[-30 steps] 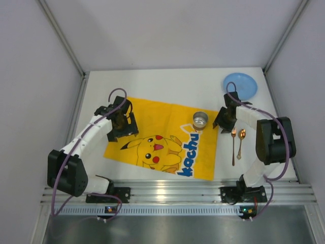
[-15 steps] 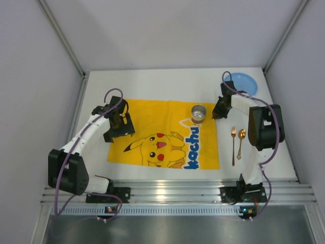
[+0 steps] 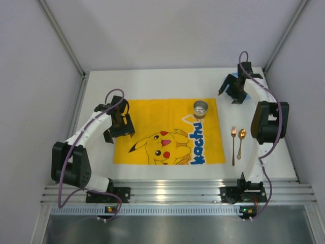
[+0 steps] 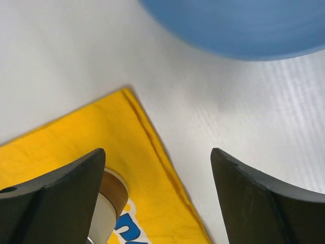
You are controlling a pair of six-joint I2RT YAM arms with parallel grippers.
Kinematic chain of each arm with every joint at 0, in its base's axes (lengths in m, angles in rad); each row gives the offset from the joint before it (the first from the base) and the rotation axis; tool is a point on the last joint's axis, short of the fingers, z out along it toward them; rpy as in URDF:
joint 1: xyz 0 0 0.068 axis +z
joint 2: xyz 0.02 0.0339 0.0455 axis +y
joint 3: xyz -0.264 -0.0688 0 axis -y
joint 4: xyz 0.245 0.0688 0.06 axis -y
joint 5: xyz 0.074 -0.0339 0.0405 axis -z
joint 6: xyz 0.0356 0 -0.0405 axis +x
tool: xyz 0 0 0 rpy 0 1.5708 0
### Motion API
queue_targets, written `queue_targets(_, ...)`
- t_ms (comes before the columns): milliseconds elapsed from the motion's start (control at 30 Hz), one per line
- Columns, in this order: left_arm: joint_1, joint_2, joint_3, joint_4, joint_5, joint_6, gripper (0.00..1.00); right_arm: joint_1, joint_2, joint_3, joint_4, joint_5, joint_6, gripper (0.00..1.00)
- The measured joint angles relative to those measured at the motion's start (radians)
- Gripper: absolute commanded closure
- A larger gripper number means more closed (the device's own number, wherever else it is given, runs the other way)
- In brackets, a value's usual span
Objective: Set the dinner table for one person
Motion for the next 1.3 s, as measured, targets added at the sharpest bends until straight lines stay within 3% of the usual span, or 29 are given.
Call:
queue_targets(200, 0.002, 0.030, 0.006, 0.000, 0.000, 0.000, 0.02, -0.177, -0.051, 0.009, -0.002, -0.025, 0.029, 0.16)
queue_targets(433, 0.007, 0.030, 0.018, -0.001, 0.000, 0.001, 0.02, -0.366, 0.000, 0.006, 0.016, -0.065, 0.088, 0.17)
queue_targets(933, 0.013, 0.029, 0.018, -0.006, 0.005, 0.010, 0.02, -0.387, 0.233, 0.186, 0.107, -0.154, 0.189, 0.24)
queue_targets(1067, 0.013, 0.029, 0.018, -0.011, 0.004, 0.016, 0.02, -0.375, 0.244, 0.187, 0.139, -0.165, 0.217, 0.38)
queue_targets(1167, 0.013, 0.030, 0.018, -0.013, 0.004, 0.017, 0.02, -0.357, 0.264, 0.193, 0.157, -0.174, 0.238, 0.63)
queue_targets(1200, 0.013, 0.030, 0.018, -0.013, 0.004, 0.019, 0.02, -0.349, 0.272, 0.200, 0.162, -0.173, 0.246, 0.77)
queue_targets(1233, 0.013, 0.030, 0.019, -0.013, 0.004, 0.020, 0.02, -0.343, 0.280, 0.206, 0.164, -0.170, 0.249, 0.84)
queue_targets(1267, 0.014, 0.031, 0.021, -0.014, 0.004, 0.021, 0.02, -0.338, 0.287, 0.206, 0.167, -0.174, 0.250, 1.00)
queue_targets(1300, 0.014, 0.032, 0.024, -0.017, 0.005, 0.022, 0.02, -0.333, 0.296, 0.208, 0.179, -0.185, 0.259, 1.00)
